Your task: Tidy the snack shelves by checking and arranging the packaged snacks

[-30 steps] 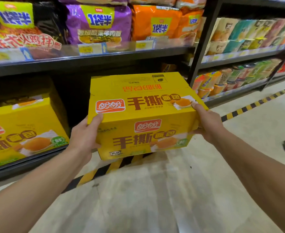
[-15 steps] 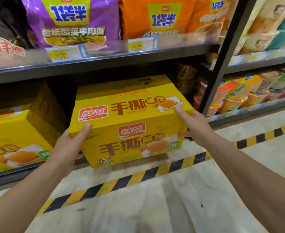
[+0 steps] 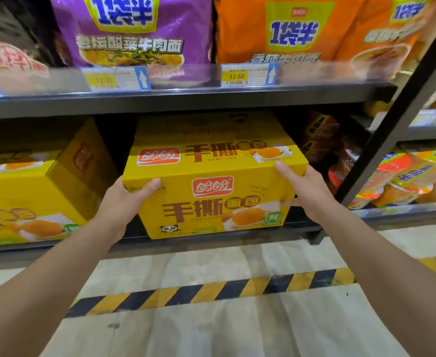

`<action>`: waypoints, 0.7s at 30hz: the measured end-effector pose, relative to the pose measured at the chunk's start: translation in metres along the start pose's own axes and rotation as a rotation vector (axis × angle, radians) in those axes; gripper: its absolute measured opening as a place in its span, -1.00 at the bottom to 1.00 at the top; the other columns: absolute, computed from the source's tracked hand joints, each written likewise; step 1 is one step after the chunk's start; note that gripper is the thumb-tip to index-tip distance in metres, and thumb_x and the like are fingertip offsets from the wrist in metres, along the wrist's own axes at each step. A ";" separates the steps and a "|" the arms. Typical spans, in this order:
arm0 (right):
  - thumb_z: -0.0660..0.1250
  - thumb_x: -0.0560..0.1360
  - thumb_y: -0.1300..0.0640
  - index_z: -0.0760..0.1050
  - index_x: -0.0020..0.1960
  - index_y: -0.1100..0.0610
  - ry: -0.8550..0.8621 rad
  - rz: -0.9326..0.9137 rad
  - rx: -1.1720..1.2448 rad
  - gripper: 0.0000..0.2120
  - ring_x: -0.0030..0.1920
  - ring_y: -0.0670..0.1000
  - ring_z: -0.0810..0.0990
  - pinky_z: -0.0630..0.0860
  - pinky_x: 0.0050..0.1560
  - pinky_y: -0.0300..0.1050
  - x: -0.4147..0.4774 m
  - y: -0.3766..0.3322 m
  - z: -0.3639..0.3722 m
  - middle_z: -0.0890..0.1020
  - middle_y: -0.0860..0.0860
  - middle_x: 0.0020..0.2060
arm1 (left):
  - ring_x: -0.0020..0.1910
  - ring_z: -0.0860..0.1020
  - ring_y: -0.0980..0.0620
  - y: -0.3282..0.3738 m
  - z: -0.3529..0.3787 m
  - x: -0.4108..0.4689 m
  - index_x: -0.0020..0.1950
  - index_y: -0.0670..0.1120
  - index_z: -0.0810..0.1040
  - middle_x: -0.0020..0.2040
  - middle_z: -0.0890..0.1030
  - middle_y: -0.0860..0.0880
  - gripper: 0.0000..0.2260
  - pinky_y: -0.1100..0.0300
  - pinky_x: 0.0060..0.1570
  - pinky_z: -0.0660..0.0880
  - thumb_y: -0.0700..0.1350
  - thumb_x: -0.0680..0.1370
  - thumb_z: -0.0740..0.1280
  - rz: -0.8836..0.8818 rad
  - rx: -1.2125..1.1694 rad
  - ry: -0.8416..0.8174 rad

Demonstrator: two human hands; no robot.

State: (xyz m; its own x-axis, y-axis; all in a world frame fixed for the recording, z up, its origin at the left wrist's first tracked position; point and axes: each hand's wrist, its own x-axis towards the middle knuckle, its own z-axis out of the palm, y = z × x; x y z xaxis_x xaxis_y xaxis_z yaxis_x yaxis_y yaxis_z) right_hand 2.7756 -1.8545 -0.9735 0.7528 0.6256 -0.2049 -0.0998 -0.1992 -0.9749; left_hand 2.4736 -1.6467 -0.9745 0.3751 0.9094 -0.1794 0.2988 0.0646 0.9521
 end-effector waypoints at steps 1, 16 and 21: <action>0.50 0.49 -0.19 0.50 0.37 -0.15 0.000 0.000 0.001 -0.51 0.18 0.03 0.68 0.68 0.08 0.30 0.003 -0.001 0.002 0.68 -0.07 0.22 | 0.30 0.60 -0.13 0.001 -0.001 0.005 0.43 0.14 0.50 0.32 0.65 0.01 -0.29 -0.28 0.38 0.47 0.28 0.30 0.51 -0.003 -0.001 -0.006; 0.45 0.51 -0.26 0.42 0.39 -0.05 0.104 -0.039 -0.043 -0.44 0.10 -0.07 0.62 0.59 0.14 0.13 0.007 0.017 0.018 0.61 -0.10 0.21 | 0.32 0.58 -0.07 -0.030 0.001 0.032 0.51 0.11 0.41 0.37 0.60 0.05 -0.32 -0.06 0.23 0.50 0.35 0.45 0.41 0.090 0.106 -0.021; 0.40 0.54 -0.30 0.23 0.56 0.08 0.077 -0.051 -0.625 -0.22 0.29 0.11 0.54 0.51 0.21 0.08 -0.014 0.070 0.020 0.53 0.01 0.34 | 0.22 0.57 -0.16 -0.078 0.006 0.010 0.48 -0.06 0.41 0.30 0.59 -0.09 -0.45 0.02 0.12 0.46 0.28 0.64 0.29 -0.017 0.576 -0.102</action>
State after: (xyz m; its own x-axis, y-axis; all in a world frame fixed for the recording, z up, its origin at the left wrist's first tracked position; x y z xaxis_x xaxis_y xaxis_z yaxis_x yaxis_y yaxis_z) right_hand 2.7452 -1.8620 -1.0411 0.7936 0.5943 -0.1302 0.3185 -0.5882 -0.7433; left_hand 2.4591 -1.6446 -1.0522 0.4405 0.8641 -0.2434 0.7235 -0.1812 0.6661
